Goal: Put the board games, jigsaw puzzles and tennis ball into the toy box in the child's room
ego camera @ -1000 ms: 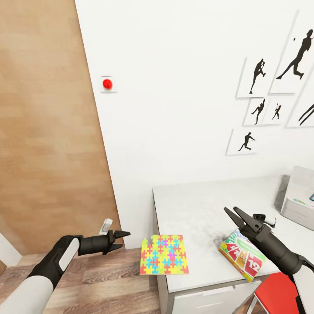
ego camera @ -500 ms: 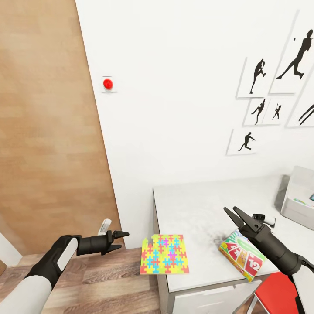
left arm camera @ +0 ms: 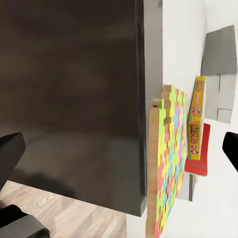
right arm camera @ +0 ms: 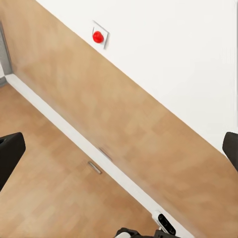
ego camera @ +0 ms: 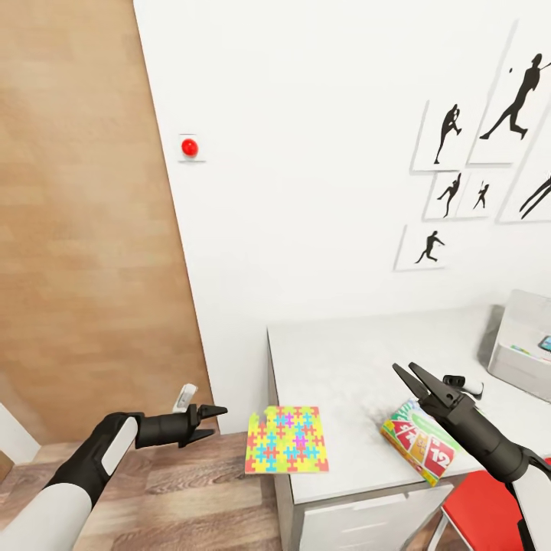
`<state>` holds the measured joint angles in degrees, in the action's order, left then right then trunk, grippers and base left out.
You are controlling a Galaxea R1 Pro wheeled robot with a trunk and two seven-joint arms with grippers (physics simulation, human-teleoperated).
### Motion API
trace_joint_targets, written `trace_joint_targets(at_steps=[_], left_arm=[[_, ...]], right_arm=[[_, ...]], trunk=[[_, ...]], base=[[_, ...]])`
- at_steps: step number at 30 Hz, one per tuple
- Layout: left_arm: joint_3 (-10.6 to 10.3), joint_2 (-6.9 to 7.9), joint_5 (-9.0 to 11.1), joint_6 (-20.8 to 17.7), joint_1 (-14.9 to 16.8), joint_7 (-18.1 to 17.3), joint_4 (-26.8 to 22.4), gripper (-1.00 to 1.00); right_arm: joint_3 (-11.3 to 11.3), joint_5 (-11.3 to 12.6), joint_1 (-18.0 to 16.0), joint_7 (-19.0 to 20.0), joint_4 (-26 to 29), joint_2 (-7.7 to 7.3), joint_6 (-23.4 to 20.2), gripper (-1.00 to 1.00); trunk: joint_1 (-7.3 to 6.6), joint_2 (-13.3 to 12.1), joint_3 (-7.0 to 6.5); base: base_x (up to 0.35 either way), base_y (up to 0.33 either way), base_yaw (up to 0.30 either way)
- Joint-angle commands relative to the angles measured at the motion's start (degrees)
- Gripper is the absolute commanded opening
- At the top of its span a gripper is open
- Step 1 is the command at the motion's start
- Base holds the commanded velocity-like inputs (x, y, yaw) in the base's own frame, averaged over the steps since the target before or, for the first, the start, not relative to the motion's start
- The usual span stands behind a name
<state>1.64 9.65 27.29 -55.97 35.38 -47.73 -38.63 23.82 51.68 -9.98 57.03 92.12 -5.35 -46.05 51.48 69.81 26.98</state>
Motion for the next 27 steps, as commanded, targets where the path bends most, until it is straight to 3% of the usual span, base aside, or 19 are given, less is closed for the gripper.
trace_joint_targets(at_steps=[1, 9, 27], left_arm=[[0.1, -0.01, -0.2, -0.2, 0.0, -0.3, 0.0, 1.00], [0.1, 0.01, -0.2, -0.2, 0.0, -0.3, 0.0, 1.00], [0.0, -0.08, -0.2, -0.2, 0.0, -0.2, 0.0, 1.00]], right_arm=[[0.0, 0.2, 0.0, 0.0, 0.0, -0.01, -0.3, 1.00], [0.0, 0.2, 0.0, 0.0, 0.0, 0.01, -0.3, 1.00], [-0.1, 0.2, 0.0, 0.0, 0.0, 0.08, -0.2, 1.00]], trunk=[[0.00, 0.0, 0.06], [0.00, 0.0, 0.06], [0.00, 0.0, 0.06]], base=[[-0.039, -0.156, 0.000], [-0.043, -0.178, 0.000], [-0.005, -0.052, 0.000]])
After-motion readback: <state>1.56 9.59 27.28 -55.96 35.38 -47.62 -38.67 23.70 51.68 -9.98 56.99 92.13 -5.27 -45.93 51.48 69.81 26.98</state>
